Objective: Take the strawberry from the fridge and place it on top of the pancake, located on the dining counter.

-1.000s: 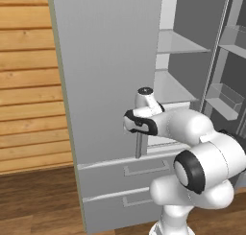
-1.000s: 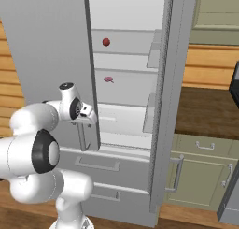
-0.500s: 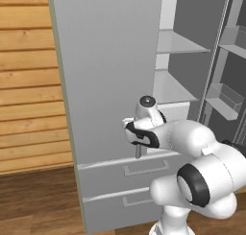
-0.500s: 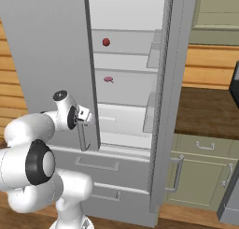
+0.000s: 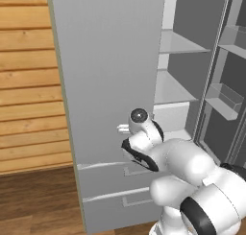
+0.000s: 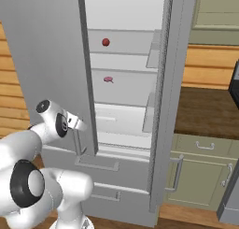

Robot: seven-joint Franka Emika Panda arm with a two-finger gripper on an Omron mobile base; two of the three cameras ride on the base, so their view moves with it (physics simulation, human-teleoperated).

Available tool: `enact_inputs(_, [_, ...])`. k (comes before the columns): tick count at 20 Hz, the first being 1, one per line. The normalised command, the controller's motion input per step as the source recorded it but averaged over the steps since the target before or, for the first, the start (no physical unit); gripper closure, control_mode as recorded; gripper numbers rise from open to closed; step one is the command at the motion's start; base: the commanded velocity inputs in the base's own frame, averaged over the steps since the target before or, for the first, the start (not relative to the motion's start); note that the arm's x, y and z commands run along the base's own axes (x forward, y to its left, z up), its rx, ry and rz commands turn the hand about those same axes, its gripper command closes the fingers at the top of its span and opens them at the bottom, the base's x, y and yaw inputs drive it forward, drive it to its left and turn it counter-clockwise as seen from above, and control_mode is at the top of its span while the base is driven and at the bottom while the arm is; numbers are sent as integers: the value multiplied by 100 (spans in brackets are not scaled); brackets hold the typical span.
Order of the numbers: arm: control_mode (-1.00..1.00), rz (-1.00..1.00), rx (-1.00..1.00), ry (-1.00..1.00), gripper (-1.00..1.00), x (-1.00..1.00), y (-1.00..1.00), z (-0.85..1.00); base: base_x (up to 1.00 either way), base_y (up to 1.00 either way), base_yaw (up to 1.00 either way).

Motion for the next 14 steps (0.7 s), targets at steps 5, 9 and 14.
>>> enact_inputs(5, [-100,-28,-6,-1,100,-72,51,0,0,0,0])
enact_inputs(9, [-100,-17,-9,-1,100,-81,59,-2,0,0,0])
enact_inputs(14, [-100,-15,-10,-1,100,-71,64,-7,0,0,0])
